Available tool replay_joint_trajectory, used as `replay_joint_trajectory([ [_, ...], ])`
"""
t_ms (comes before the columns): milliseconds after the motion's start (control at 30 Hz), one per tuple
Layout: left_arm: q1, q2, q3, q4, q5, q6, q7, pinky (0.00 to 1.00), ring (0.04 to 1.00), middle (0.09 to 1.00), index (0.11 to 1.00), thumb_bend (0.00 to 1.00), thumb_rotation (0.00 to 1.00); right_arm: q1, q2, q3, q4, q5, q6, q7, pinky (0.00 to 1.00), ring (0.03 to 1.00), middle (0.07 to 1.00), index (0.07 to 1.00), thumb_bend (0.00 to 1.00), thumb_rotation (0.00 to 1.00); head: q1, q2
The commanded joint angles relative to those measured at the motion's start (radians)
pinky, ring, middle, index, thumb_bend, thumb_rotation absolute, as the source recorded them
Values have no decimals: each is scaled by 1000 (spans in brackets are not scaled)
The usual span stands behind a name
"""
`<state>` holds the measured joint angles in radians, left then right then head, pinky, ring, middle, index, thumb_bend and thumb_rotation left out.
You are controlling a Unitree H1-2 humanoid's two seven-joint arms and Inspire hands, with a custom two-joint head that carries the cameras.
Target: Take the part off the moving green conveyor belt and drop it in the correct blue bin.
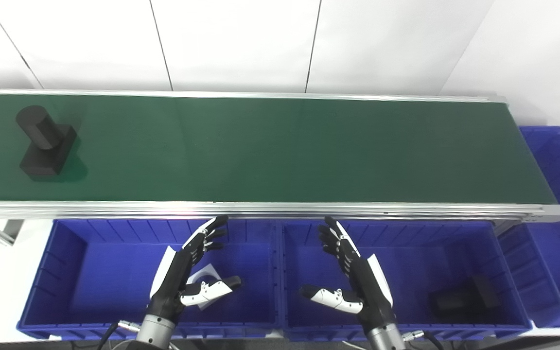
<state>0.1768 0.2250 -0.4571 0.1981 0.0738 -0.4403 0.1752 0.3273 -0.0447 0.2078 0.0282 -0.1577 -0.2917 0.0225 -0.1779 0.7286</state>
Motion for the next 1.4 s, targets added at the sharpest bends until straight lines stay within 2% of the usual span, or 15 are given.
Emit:
replay_joint_trajectory([
  [0, -2, -5, 7, -24, 4, -30, -4, 756, 843, 896, 858, 752, 500, -1, 6, -1, -34, 1, -3, 3, 876, 907, 912, 961, 836, 427, 0, 0],
  [867, -6, -4, 6, -22, 8, -30, 0, 750, 840, 895, 855, 753, 504, -4, 5, 0, -32, -11, -5, 2, 867, 907, 914, 962, 829, 434, 7, -6],
  [1133, -15, -2, -28, 9, 39, -30, 43, 736, 827, 881, 849, 778, 529, -4, -7, -6, 1, 5, -41, 6, 874, 910, 918, 965, 806, 423, 95, -57],
  [1167, -16, -5, -34, 16, 42, -30, 53, 735, 826, 880, 848, 779, 525, -4, -11, -8, 6, 9, -50, 6, 876, 911, 918, 965, 805, 421, 128, -79],
  [1200, -17, -7, -39, 21, 46, -30, 61, 724, 821, 878, 844, 787, 523, -4, -13, -9, 9, 12, -55, 6, 870, 908, 916, 964, 802, 417, 128, -79],
  [1367, -36, -4, -101, 60, 82, -30, 146, 715, 808, 866, 829, 796, 518, -2, -28, -14, 27, 57, -72, 20, 896, 927, 925, 971, 791, 400, 225, -150],
])
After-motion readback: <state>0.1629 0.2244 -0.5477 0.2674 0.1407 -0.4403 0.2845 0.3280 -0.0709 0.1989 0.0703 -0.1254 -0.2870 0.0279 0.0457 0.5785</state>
